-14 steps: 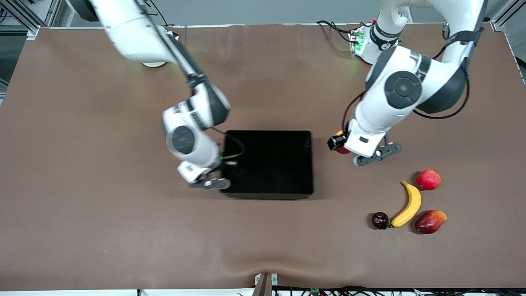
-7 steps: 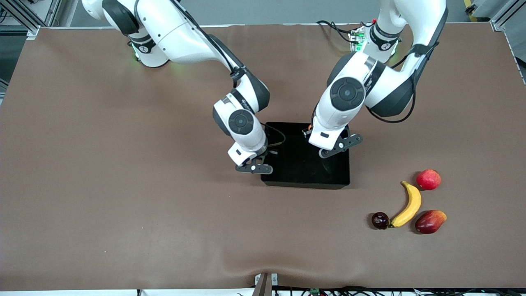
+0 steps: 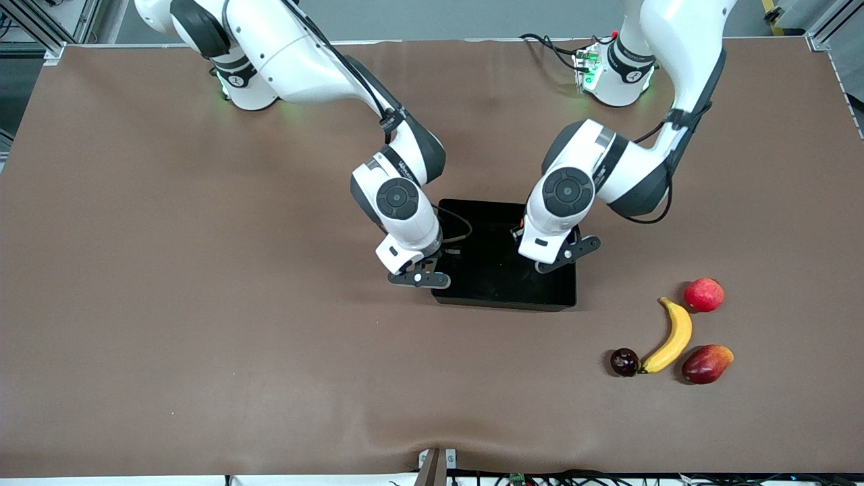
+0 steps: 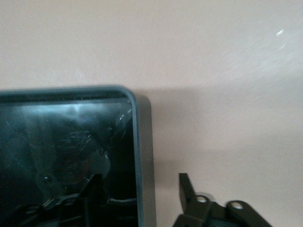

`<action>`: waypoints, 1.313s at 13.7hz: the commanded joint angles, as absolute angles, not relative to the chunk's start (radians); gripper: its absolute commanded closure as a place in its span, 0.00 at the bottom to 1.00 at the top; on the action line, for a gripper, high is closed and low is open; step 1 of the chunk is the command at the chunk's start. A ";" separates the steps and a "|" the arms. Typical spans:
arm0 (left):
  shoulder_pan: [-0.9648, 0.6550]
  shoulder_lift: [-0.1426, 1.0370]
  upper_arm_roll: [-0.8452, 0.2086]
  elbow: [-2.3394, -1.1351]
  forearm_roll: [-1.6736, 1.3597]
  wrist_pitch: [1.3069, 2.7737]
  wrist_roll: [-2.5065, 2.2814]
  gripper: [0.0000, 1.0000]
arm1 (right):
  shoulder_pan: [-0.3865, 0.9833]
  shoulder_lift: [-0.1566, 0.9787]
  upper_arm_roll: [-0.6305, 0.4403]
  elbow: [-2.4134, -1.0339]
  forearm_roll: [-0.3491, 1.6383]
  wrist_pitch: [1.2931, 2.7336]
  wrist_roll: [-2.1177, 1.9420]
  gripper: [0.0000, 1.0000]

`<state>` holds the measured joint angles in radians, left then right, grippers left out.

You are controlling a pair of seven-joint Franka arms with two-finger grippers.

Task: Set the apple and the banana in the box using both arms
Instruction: 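Release the box with the right gripper while the left gripper drops the apple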

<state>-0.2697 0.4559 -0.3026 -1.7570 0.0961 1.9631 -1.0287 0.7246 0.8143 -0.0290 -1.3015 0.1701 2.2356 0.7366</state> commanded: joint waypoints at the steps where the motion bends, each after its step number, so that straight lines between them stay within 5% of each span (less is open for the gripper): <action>1: -0.265 0.495 -0.304 -1.761 0.152 2.023 -1.057 1.00 | 0.640 0.703 -0.018 -1.316 0.163 2.139 0.733 0.00; 12: -0.230 0.552 -0.302 -1.882 0.176 2.246 -1.058 0.98 | 0.200 0.333 -0.026 -1.499 0.133 1.829 0.168 0.00; 14: -0.233 0.554 -0.302 -1.879 0.176 2.246 -1.060 0.48 | 0.138 0.261 -0.026 -1.526 0.133 1.744 0.066 0.00; 15: -0.235 0.551 -0.302 -1.878 0.176 2.246 -1.058 0.00 | 0.094 0.208 -0.025 -1.576 0.133 1.740 0.019 0.00; 18: -0.230 0.505 -0.304 -1.867 0.176 2.224 -1.057 0.00 | 0.034 0.080 -0.026 -1.664 0.118 1.711 -0.087 0.00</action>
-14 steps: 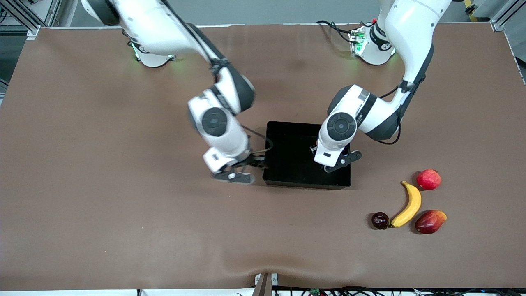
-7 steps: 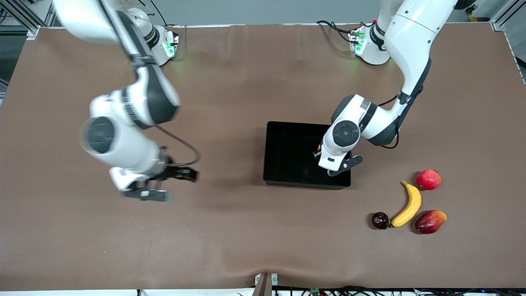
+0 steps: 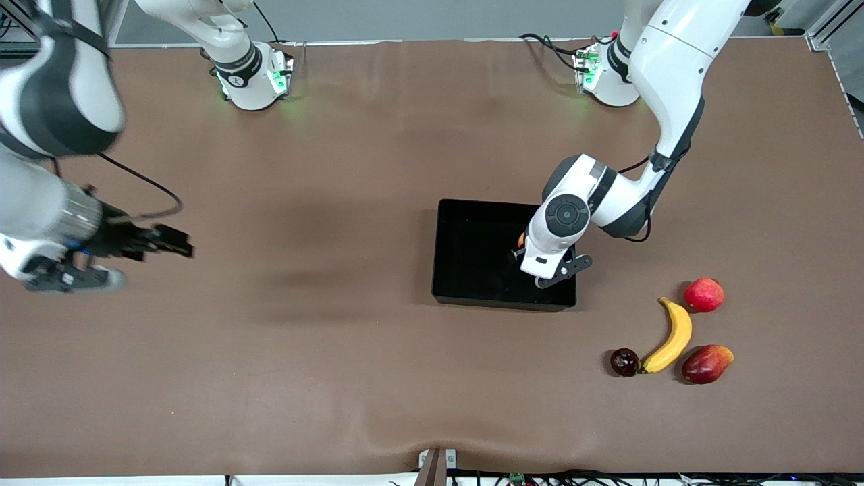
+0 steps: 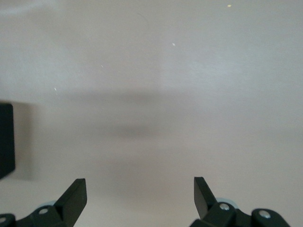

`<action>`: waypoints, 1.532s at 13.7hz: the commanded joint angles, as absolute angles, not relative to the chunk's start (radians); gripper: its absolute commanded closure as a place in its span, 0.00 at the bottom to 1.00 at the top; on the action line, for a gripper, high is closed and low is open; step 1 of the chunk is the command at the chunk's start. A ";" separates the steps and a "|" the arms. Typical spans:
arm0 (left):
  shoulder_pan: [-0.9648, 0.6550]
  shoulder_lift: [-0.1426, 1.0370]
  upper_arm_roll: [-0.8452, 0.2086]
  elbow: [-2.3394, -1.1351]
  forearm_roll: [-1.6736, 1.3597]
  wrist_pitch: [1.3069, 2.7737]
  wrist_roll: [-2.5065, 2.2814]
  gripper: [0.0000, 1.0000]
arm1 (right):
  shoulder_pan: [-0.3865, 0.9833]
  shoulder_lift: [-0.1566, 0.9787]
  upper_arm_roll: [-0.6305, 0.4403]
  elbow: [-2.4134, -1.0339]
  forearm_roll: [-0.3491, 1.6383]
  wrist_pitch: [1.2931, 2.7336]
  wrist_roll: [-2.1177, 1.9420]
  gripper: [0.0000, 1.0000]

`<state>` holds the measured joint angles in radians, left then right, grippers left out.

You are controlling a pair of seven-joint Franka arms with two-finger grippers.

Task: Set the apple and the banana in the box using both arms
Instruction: 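Move the left gripper back over the yellow banana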

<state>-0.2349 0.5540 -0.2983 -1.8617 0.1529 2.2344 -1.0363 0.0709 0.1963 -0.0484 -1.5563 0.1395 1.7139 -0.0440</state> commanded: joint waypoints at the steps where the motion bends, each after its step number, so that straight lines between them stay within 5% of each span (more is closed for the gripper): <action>1: -0.227 0.477 -0.304 -1.858 0.176 2.208 -1.054 0.00 | 0.032 0.049 -0.025 -1.660 0.091 1.668 -0.084 0.00; 8: -0.007 0.399 -0.307 -1.635 0.172 1.960 -0.574 0.00 | 0.005 -0.023 -0.011 -1.611 0.035 1.491 -0.036 0.00; 21: 0.325 0.667 -0.307 -1.628 0.167 2.364 0.622 0.00 | -0.003 -0.011 -0.011 -1.526 0.035 1.479 0.040 0.00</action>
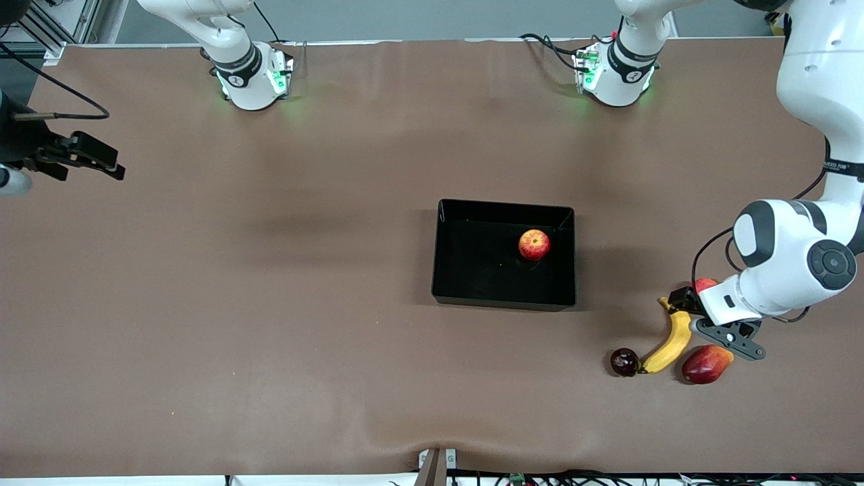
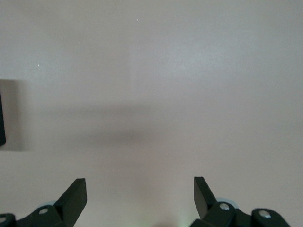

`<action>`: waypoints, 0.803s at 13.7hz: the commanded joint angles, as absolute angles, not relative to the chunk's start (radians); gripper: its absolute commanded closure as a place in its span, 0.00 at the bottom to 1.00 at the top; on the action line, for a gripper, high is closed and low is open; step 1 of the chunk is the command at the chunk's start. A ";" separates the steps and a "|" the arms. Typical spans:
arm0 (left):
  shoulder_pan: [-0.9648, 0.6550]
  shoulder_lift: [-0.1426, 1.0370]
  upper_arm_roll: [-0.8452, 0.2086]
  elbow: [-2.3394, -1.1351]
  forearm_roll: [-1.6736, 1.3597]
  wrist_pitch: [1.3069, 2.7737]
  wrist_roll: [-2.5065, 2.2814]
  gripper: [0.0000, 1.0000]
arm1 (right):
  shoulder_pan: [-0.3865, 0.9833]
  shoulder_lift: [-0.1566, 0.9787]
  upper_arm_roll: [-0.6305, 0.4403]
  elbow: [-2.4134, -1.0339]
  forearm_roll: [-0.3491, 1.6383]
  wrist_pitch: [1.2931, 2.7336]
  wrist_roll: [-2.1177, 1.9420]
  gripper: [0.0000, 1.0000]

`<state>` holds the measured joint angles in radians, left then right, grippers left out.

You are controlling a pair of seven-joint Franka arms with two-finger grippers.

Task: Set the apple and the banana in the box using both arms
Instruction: 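Move the left gripper back over the yellow banana, then lower the left gripper and close it on the yellow banana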

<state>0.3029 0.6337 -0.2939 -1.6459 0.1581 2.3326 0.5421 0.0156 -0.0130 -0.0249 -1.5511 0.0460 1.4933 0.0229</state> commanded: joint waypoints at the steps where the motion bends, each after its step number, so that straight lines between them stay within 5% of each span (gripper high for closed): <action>1: 0.328 0.684 -0.307 -1.628 0.163 2.381 0.629 0.00 | -0.003 -0.009 -0.011 -1.526 0.035 1.477 0.037 0.00; 11: 0.319 0.733 -0.301 -1.608 0.127 2.402 0.388 0.17 | -0.003 0.020 -0.009 -1.506 0.051 1.479 0.035 0.00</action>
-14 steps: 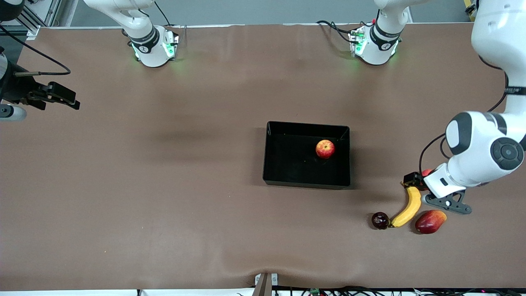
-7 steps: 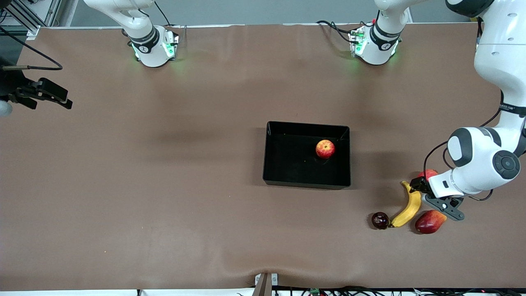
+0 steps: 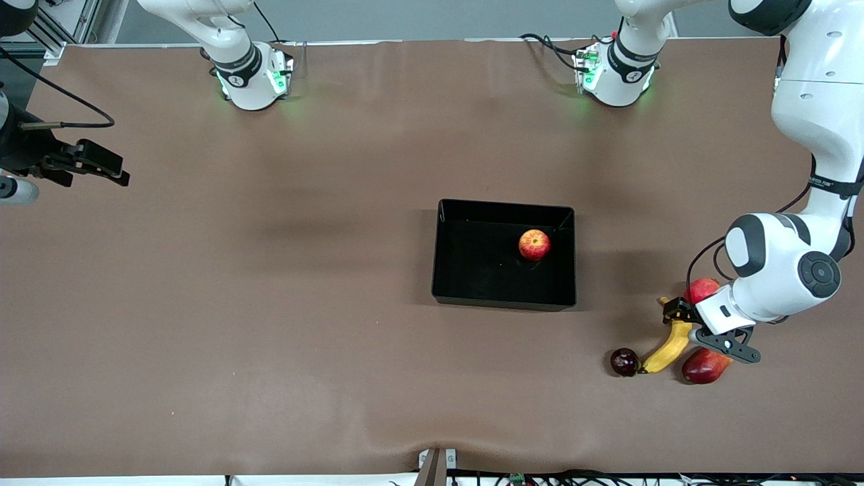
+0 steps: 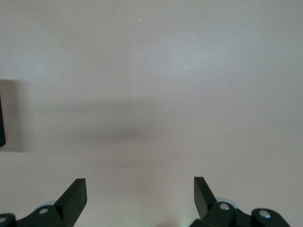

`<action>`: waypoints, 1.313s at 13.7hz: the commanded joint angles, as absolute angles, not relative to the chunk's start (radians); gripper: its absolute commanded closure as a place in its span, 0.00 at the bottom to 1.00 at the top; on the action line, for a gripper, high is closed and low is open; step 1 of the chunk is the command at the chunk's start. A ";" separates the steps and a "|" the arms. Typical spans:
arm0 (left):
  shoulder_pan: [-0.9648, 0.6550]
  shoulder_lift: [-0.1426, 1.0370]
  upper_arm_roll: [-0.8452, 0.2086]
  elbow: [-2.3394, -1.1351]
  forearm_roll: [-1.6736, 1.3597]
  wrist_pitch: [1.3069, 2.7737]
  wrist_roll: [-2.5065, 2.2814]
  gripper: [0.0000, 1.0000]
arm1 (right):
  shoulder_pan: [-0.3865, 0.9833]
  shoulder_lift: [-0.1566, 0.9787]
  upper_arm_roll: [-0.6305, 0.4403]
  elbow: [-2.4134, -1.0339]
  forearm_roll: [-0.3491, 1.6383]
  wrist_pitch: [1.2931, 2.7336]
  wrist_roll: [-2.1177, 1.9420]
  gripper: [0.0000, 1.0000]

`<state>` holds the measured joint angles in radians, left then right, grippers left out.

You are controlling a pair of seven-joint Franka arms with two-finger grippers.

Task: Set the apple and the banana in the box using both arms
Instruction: 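Lower the left gripper and close it on the yellow banana, then lift the banana with the left gripper and carry it over the box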

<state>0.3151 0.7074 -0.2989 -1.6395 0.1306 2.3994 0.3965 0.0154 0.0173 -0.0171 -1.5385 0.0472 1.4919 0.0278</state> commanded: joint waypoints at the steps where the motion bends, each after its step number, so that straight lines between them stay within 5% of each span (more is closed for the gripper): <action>1: 0.324 0.739 -0.301 -1.606 0.127 2.402 0.390 0.17 | -0.003 0.020 -0.011 -1.506 0.051 1.479 0.035 0.00; 10: 0.310 0.784 -0.261 -1.595 0.130 2.424 0.396 0.37 | -0.003 0.020 -0.011 -1.506 0.049 1.476 0.034 0.00; 11: 0.310 0.788 -0.261 -1.595 0.130 2.424 0.391 0.44 | -0.005 0.020 -0.011 -1.506 0.051 1.476 0.034 0.00; 12: 0.310 0.788 -0.261 -1.595 0.132 2.424 0.399 0.70 | -0.003 0.020 -0.011 -1.506 0.049 1.476 0.034 0.00; 14: 0.310 0.778 -0.261 -1.594 0.133 2.424 0.399 1.00 | -0.003 0.020 -0.011 -1.506 0.051 1.476 0.034 0.00; 18: 0.311 0.727 -0.270 -1.595 0.133 2.408 0.405 1.00 | -0.003 0.020 -0.011 -1.506 0.049 1.477 0.034 0.00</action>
<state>0.3148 0.7727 -0.2691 -1.5884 0.1309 2.4192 0.3968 0.0135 0.0172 -0.0219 -1.5235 0.0472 1.4906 0.0278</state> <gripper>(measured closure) 0.573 0.000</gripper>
